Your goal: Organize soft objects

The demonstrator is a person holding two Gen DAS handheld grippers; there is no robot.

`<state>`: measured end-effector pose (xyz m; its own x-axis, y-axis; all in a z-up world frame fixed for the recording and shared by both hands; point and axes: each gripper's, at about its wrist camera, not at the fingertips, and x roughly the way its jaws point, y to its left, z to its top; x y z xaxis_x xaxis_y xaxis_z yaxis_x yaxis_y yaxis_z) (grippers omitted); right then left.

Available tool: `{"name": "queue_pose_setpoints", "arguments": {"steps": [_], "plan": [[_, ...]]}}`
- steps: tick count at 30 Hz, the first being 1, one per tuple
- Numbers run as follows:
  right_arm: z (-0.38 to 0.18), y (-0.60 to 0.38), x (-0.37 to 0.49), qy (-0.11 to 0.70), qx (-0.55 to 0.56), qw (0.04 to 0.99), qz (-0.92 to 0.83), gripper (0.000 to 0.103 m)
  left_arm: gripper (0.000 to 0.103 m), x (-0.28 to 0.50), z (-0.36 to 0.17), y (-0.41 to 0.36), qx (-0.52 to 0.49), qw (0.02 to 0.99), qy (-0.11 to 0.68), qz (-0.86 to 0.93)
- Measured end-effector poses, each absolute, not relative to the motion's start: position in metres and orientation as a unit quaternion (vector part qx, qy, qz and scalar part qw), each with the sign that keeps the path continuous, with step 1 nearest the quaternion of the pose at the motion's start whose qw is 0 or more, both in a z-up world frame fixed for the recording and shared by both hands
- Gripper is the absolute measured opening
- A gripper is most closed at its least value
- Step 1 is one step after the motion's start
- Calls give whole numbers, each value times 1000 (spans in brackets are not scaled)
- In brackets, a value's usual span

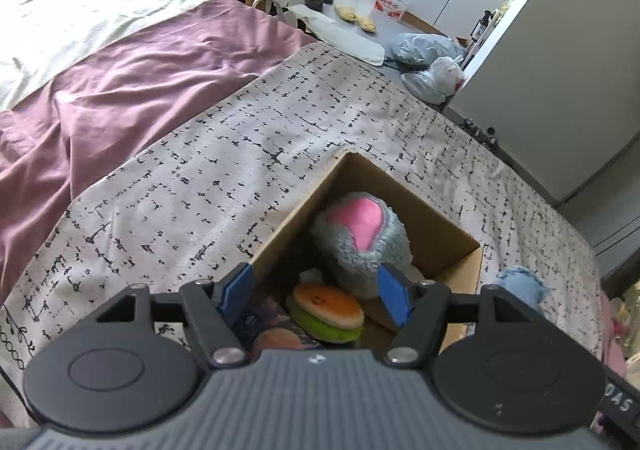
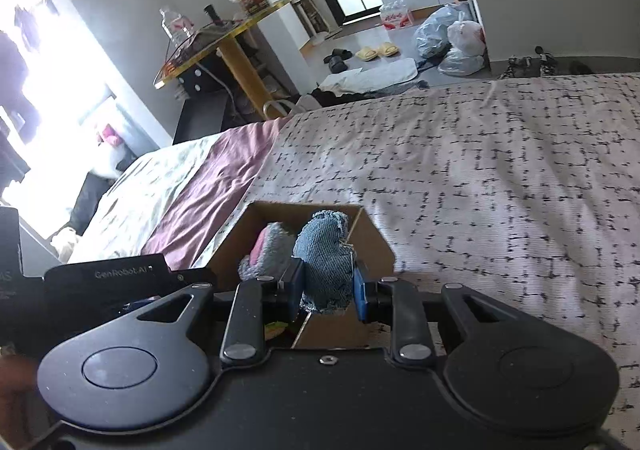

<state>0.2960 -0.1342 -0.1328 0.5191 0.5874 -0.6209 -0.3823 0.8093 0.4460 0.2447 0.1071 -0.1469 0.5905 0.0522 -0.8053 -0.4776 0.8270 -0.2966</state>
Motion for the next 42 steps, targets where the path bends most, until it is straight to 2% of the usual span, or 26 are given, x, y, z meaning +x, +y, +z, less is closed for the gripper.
{"name": "queue_pose_setpoints", "arguments": {"steps": [8, 9, 11, 25, 37, 38, 42], "plan": [[-137, -100, 290, 410, 97, 862, 282, 29, 73, 237, -142, 114, -254, 855, 428, 146], [-137, -98, 288, 410, 91, 864, 279, 32, 74, 236, -142, 115, -256, 854, 429, 145], [-138, -98, 286, 411, 89, 867, 269, 55, 75, 234, -141, 116, -258, 852, 432, 145], [-114, -140, 248, 414, 108, 873, 233, 56, 84, 200, -99, 96, -231, 868, 427, 108], [-73, -210, 195, 393, 126, 888, 200, 77, 87, 156, -65, 57, -201, 887, 410, 62], [-70, -214, 191, 390, 126, 890, 198, 82, 89, 153, -63, 54, -198, 889, 409, 58], [-60, -230, 176, 381, 129, 896, 188, 88, 93, 137, -52, 42, -191, 892, 409, 36]]}}
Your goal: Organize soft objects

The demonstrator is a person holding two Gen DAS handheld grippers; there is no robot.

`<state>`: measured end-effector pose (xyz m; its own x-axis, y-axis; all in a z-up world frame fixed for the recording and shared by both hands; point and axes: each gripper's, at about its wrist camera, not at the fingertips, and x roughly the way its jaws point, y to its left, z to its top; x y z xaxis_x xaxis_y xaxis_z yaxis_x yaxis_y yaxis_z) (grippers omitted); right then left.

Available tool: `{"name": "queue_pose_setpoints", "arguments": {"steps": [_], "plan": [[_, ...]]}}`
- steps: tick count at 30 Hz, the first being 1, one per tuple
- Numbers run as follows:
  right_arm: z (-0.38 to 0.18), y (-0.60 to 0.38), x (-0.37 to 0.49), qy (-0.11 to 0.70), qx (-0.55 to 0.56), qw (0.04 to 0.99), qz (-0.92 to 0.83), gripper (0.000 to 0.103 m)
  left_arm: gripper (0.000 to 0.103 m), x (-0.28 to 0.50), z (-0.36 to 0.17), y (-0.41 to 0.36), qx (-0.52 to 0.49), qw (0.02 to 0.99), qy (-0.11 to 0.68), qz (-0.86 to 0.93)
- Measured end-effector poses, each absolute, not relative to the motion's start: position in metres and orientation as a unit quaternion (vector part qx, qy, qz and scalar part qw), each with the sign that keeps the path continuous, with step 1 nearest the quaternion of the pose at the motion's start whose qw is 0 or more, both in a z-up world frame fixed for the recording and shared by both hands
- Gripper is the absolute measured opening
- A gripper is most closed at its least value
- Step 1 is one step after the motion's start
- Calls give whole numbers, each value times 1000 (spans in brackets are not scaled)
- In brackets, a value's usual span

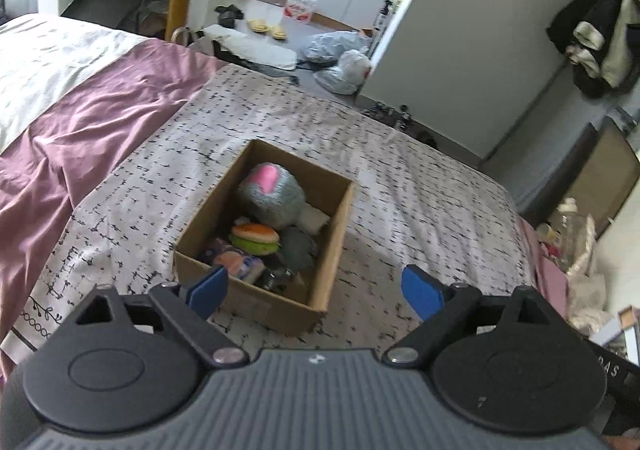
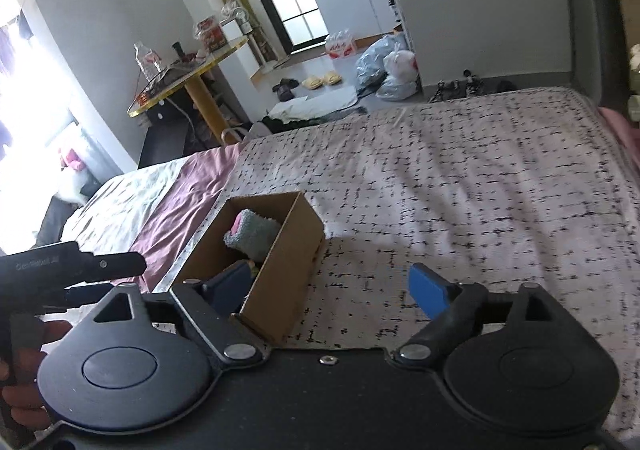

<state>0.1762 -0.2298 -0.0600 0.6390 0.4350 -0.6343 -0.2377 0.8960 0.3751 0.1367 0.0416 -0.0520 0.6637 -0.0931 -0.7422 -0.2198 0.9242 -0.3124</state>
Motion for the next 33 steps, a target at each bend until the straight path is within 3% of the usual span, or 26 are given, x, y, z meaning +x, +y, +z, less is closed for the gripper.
{"name": "queue_pose_setpoints", "arguments": {"steps": [3, 5, 9, 33], "plan": [[-51, -238, 165, 378, 140, 896, 184, 90, 95, 127, -45, 35, -185, 895, 406, 30], [-44, -239, 157, 372, 139, 899, 185, 99, 98, 121, -41, 32, -182, 895, 406, 26], [-30, -240, 144, 360, 140, 903, 187, 102, 100, 109, -27, 26, -165, 901, 401, 28], [23, -232, 48, 309, 83, 930, 180, 103, 103, 0, 29, 17, -83, 939, 334, 10]]}}
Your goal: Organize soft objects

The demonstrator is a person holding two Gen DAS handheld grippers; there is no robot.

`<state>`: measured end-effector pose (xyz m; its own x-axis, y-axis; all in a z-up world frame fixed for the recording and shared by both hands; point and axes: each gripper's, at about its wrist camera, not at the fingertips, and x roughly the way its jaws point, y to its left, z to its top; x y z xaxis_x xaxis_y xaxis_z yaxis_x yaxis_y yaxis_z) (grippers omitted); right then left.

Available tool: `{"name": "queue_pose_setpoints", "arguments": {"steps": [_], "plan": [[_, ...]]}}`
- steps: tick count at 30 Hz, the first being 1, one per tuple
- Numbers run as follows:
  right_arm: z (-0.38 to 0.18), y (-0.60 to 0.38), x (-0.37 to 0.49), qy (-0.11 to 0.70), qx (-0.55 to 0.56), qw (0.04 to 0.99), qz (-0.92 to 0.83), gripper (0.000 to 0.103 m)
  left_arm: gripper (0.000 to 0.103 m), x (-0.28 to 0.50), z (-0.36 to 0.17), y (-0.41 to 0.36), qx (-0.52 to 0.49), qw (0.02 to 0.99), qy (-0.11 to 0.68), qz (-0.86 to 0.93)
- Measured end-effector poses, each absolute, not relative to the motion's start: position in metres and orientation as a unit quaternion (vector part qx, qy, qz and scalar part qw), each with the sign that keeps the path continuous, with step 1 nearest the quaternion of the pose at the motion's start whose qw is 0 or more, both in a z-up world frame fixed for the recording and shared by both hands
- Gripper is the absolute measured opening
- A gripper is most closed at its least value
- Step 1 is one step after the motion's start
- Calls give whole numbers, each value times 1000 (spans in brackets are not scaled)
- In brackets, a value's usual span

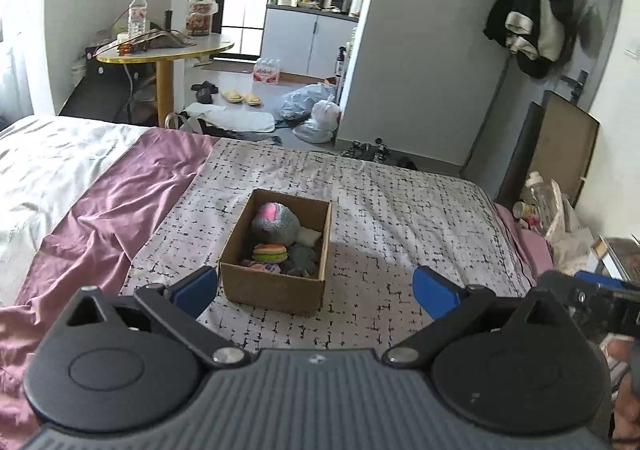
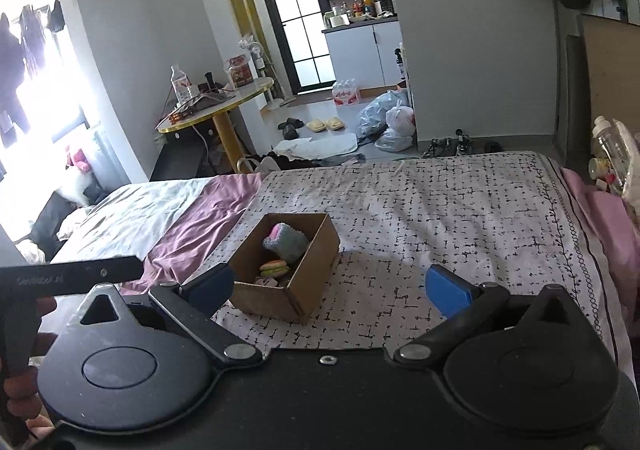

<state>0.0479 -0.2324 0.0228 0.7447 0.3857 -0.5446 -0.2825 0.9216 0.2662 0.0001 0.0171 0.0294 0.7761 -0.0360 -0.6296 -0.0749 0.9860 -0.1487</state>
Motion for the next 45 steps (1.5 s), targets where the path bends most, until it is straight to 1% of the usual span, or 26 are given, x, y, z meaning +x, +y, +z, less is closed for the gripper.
{"name": "queue_pose_setpoints", "arguments": {"steps": [5, 20, 45], "plan": [[20, -237, 38, 307, 90, 932, 169, 103, 103, -13, 27, 12, -56, 941, 334, 6], [15, -217, 20, 314, 52, 925, 207, 103, 103, -26, 16, 18, -54, 941, 333, 34], [11, -215, 19, 326, 57, 921, 204, 103, 103, -25, 5, 27, -59, 936, 343, 41]]}}
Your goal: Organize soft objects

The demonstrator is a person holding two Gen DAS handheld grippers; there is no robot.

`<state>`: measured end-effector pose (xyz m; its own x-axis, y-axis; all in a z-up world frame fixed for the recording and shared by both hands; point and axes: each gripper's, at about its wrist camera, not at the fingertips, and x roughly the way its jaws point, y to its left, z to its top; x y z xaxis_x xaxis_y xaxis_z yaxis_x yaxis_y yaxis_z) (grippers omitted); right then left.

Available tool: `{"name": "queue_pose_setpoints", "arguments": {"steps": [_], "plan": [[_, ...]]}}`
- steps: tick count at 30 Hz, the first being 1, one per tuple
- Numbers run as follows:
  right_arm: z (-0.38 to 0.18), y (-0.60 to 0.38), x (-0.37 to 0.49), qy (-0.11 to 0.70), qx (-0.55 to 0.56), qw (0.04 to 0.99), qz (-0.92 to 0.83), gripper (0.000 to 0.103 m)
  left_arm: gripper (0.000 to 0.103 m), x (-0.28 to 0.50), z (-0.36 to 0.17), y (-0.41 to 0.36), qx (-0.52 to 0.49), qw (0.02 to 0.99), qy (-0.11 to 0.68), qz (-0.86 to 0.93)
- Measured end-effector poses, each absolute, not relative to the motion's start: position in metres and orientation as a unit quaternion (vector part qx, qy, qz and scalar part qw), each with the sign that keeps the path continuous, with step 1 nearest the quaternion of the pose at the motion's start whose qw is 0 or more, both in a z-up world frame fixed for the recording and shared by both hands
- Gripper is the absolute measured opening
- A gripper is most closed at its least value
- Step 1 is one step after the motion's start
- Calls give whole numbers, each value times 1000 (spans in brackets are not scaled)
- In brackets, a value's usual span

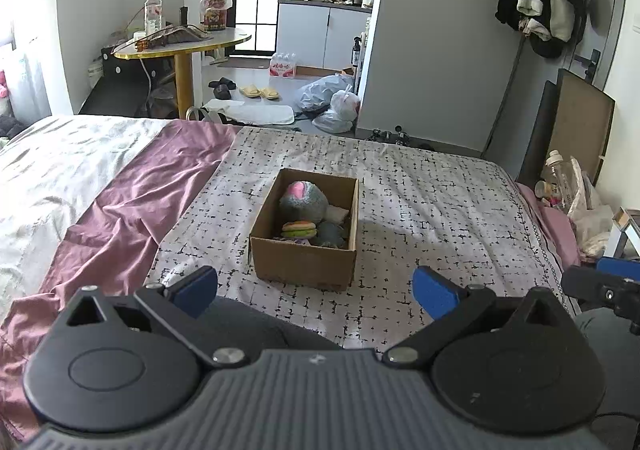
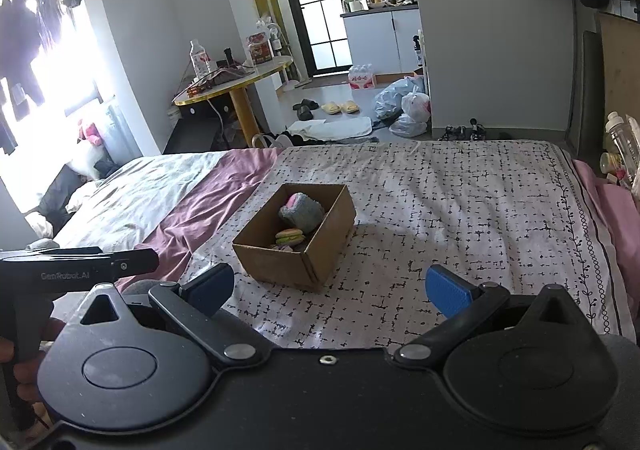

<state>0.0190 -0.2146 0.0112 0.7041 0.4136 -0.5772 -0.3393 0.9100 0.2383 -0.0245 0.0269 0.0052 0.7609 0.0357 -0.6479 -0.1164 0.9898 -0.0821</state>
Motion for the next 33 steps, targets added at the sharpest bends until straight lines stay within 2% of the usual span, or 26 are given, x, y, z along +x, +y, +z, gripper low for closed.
{"name": "queue_pose_setpoints", "arguments": {"steps": [33], "plan": [[12, -213, 21, 334, 50, 920, 200, 103, 103, -28, 7, 31, -53, 938, 339, 51]]}}
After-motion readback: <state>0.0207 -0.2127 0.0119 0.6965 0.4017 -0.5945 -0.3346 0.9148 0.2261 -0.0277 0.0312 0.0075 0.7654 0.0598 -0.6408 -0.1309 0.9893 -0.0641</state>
